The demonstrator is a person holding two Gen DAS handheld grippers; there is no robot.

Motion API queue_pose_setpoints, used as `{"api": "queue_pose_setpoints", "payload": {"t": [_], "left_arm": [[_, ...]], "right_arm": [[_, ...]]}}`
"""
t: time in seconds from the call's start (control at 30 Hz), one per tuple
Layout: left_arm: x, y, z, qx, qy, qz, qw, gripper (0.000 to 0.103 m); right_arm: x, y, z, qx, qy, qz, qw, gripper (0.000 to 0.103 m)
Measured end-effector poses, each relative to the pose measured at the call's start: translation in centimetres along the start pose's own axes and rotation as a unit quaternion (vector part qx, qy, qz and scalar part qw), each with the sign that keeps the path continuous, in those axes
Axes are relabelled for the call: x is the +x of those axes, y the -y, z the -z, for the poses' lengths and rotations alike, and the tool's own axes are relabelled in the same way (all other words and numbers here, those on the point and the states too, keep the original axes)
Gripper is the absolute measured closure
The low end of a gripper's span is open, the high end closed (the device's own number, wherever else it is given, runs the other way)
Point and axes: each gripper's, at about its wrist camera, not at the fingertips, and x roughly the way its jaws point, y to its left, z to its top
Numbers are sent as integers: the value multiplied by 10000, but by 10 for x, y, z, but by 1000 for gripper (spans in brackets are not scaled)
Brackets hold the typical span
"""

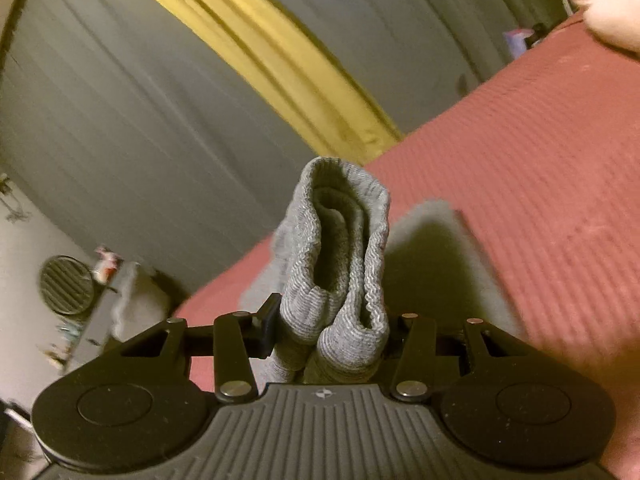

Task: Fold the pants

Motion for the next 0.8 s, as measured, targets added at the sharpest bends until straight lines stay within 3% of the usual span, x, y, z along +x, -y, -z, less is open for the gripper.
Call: {"api": "queue_pose_setpoints", "payload": {"t": [0.07, 0.17, 0.37, 0.47, 0.53, 0.57, 0.63, 0.7, 0.8], "left_arm": [[0, -5, -3, -144, -42, 141, 9998, 49], [-3, -7, -2, -159, -9, 189, 9997, 46], [1, -7, -3, -83, 22, 141, 9999, 46], [-3, 0, 1, -16, 13, 123, 9999, 41], [-3, 2, 1, 40, -13, 96, 9999, 40], [-1, 1, 0, 48, -29, 87, 9999, 38], [-1, 1, 0, 44, -24, 100, 9999, 38], [0, -2, -1, -15, -35, 147, 9999, 38], [2, 0, -4, -50, -64, 161, 9998, 38]], "right_arm": [[11, 15, 7, -119, -101, 432, 9989, 58], [36, 43, 22, 143, -648, 924, 9935, 58], [27, 52, 18, 312, -499, 679, 9960, 58], [12, 40, 15, -158, -165, 699, 9973, 58], [15, 41, 18, -521, -211, 863, 9947, 58], [23, 45, 21, -688, -370, 1043, 9915, 56], [35, 59, 31, -775, -591, 1539, 9833, 29], [25, 61, 34, -851, -315, 1529, 9841, 28], [16, 58, 30, -865, -270, 1453, 9852, 27]]}}
